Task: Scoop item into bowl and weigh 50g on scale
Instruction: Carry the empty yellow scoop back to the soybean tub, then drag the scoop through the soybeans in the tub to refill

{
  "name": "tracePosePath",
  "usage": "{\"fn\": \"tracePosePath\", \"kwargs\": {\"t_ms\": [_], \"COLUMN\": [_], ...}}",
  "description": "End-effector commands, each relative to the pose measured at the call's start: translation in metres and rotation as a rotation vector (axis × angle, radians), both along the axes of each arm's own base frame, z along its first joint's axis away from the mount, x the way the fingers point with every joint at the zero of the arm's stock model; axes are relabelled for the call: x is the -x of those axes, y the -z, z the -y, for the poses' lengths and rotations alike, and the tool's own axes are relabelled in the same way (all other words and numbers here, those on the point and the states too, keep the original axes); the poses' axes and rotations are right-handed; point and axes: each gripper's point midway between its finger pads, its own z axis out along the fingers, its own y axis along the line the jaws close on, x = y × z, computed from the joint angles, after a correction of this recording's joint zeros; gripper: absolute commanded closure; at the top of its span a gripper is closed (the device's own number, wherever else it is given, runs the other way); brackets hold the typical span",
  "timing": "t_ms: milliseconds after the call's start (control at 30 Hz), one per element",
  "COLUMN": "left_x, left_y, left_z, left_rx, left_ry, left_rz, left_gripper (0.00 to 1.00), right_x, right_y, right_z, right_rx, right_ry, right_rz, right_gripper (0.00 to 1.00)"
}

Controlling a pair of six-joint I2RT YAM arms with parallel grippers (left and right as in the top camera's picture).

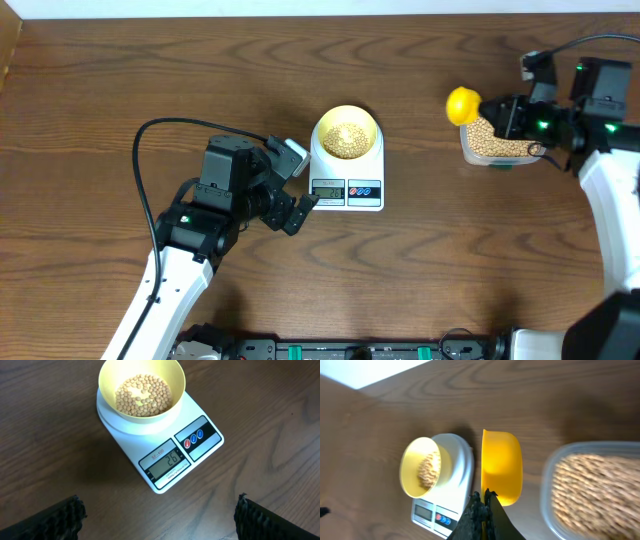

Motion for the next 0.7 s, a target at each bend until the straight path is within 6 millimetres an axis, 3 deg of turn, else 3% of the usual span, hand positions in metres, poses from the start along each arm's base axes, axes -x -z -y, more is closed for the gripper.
{"fn": "tracePosePath", "kwargs": {"t_ms": [0, 433, 667], "left_x": [-0.001, -0.001, -0.001], "left_y": [-0.004, -0.004, -0.004], "left_z": [0.000, 0.000, 0.000], "left_rx": [0.005, 0.006, 0.005], "left_ry": [0.000, 0.001, 0.000], "left_rz": [0.011, 0.011, 0.011], "left_gripper": [0.02, 0.02, 0.02], "right_x": [0.004, 0.014, 0.012], "right_y": [-0.004, 0.020, 0.034], "right_z": [0.027, 0.104, 0.109], "right_rx": [0.119, 0.459, 0.480], "right_ry": [0.073, 0.350, 0.357], "right_rz": [0.016, -0.101, -0.138], "right_gripper": [0.99, 0.99, 0.99]}}
